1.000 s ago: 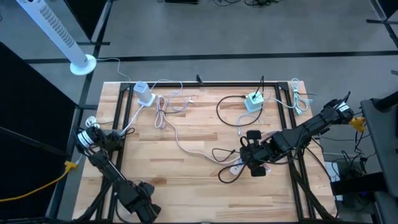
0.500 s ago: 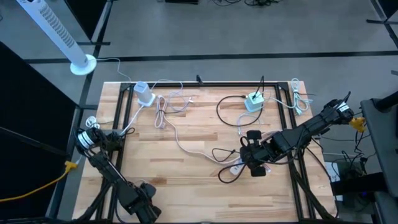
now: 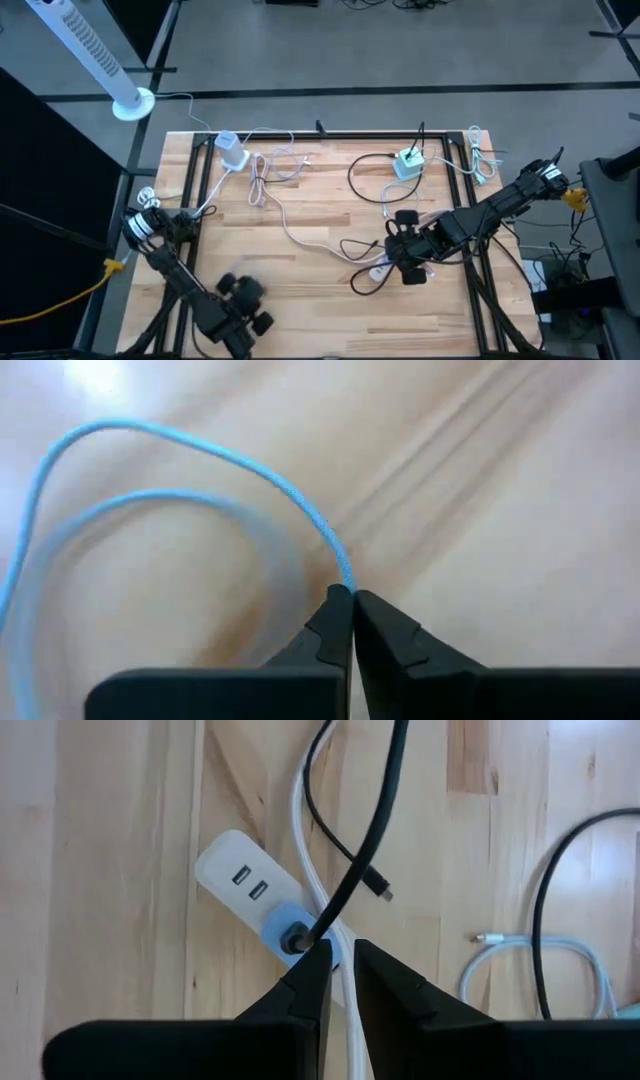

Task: Insert USB
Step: Insert the light blue charger cable into the pink outlet extension

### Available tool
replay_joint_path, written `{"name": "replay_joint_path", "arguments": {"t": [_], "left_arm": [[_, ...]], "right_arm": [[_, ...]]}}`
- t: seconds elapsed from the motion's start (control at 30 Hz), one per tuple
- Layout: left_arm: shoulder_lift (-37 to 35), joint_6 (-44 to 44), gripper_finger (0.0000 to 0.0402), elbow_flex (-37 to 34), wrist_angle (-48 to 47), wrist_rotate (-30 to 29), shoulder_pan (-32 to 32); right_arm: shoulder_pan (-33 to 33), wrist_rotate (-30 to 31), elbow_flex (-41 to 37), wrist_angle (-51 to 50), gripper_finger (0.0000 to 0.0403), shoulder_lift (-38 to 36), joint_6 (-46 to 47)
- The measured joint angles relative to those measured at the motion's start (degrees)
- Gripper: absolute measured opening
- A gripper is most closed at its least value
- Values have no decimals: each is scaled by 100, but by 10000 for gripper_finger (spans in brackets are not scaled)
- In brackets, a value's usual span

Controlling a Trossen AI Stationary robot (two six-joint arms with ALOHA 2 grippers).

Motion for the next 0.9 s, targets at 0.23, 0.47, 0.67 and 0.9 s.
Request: {"name": "replay_joint_path", "arguments": {"t": [0.23, 0.47, 0.67, 0.9], "left_arm": [[-383, 1190, 3, 183, 102, -2490, 31], [-952, 1635, 2, 238, 278, -3176, 31], [-1463, 2144, 1, 248, 290, -4280, 87], [-1965, 2723, 0, 246, 309, -4189, 465]], "right_arm": [[-2, 1, -1, 812, 40, 0, -715], [-2, 2, -1, 1088, 48, 22, -1017], [-2, 4, 2, 1654, 55, 14, -1631], [-2, 2, 348, 1330, 48, -83, -1656]]}}
